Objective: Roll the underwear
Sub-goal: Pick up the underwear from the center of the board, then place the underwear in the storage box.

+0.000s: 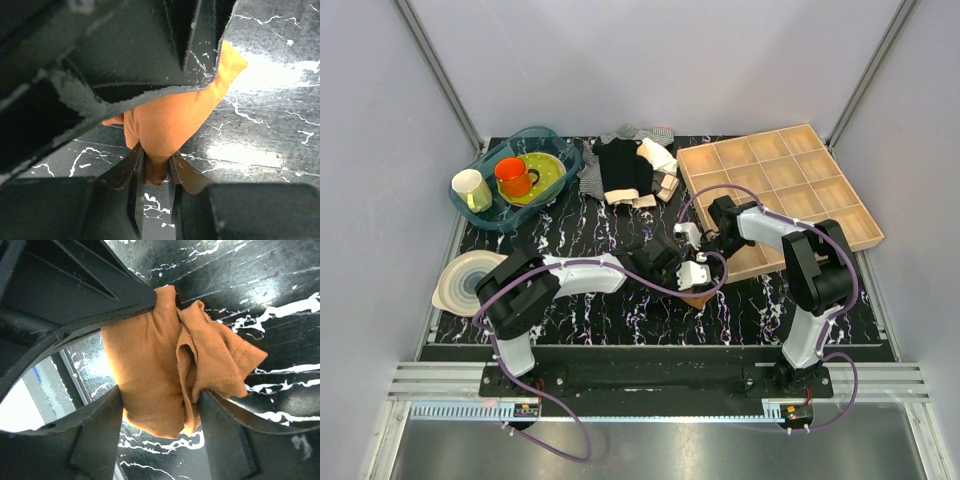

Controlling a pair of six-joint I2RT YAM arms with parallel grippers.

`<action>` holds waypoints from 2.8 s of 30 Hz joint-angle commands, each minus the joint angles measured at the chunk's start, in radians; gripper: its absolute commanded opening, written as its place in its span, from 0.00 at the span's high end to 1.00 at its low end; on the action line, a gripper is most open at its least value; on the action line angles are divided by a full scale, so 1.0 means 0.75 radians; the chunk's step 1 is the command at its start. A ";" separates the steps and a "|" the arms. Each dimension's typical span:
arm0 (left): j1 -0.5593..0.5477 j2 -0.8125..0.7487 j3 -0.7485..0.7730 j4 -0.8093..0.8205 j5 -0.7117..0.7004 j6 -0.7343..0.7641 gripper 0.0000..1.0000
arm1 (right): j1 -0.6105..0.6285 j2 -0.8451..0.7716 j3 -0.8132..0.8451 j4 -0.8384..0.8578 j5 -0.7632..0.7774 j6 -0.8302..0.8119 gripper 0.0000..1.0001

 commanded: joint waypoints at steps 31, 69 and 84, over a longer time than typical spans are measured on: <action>0.368 -0.993 -0.315 0.083 0.102 -0.551 0.01 | -0.084 -0.245 0.086 -0.186 -0.239 -0.090 1.00; 0.435 -1.229 -0.307 -0.330 -0.181 -0.465 0.01 | -0.452 -0.010 0.123 -0.082 0.383 -0.466 0.54; 0.437 -1.229 -0.307 -0.336 -0.183 -0.461 0.01 | -0.450 -0.223 0.329 -0.225 0.250 -0.353 0.33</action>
